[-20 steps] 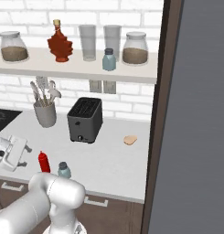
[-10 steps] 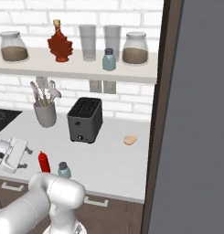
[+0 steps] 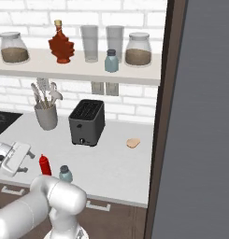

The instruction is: Put the shaker and condiment bottle from the counter next to their counterparts in the cabinet.

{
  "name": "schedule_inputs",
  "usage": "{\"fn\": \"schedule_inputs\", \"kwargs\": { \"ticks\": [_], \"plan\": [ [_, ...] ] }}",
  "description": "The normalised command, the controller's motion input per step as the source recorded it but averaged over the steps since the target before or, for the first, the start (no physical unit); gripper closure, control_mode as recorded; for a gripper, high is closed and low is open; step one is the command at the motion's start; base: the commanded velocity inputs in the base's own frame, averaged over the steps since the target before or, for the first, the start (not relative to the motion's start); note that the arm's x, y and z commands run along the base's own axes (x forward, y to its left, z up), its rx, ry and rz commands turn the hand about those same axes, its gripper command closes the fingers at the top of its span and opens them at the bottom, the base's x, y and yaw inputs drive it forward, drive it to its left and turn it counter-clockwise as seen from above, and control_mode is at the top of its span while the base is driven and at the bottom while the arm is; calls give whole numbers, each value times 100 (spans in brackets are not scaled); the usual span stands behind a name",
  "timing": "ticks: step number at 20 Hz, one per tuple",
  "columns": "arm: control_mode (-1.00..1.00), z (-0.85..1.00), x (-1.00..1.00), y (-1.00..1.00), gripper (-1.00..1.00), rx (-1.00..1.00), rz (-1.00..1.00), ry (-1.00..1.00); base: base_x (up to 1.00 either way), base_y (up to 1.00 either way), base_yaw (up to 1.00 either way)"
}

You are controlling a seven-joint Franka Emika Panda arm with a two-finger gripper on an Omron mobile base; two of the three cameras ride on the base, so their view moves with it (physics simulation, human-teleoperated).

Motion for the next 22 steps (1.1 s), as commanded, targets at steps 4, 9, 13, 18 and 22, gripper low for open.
{"fn": "schedule_inputs", "kwargs": {
  "ticks": [4, 9, 13, 18, 22],
  "plan": [
    [-100, 0, 0, 0, -100, -6, -5, 8, 0, 0, 0],
    [-100, 0, 0, 0, -100, -7, -6, 6, 0, 0, 0],
    [-100, 0, 0, 0, -100, -6, -4, 3, 0, 0, 0],
    [-100, -1, -6, -2, -100, -4, 0, 0, 0, 0, 0],
    [-100, 0, 0, 0, -100, 0, 0, 0, 0, 0, 0]
  ]
}}
